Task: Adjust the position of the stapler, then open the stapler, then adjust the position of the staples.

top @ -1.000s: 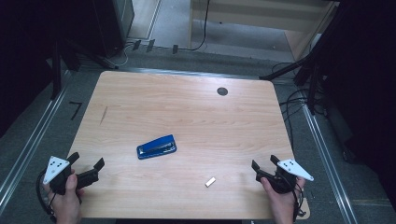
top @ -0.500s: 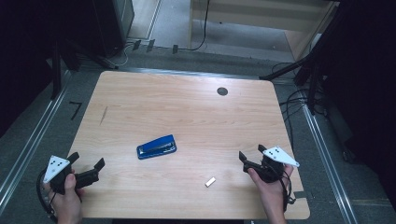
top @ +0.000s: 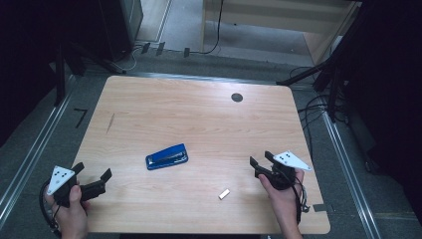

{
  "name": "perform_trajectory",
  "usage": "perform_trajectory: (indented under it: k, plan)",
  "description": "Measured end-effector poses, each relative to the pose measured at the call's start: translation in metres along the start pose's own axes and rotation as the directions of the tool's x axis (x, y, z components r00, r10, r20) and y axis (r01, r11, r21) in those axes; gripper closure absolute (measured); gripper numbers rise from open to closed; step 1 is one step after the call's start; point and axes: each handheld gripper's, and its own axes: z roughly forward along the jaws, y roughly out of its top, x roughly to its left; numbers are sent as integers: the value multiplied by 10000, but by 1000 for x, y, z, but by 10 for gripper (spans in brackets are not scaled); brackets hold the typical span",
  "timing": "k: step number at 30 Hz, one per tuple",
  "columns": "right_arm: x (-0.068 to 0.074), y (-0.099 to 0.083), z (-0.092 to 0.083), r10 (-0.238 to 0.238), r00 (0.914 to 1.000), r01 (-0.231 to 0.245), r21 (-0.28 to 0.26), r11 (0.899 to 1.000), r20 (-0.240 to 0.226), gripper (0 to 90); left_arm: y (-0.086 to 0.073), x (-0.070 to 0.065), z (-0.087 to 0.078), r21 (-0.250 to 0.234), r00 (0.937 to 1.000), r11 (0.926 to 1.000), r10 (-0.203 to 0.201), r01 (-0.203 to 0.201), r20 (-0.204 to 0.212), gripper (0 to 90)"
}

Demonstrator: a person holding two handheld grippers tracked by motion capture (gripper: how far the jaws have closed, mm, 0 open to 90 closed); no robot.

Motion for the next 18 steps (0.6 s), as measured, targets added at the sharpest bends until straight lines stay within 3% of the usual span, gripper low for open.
perform_trajectory:
  k: [10,18]
  plan:
    - [18,16,15,-118,9982,114,-63,9999,-595,419,0,1,1,54,10000,10000,-75,75,29,0]
    - [45,30,32,-566,9883,571,-7,9984,-1420,432,1,1,1,36,9999,9999,-149,149,60,0]
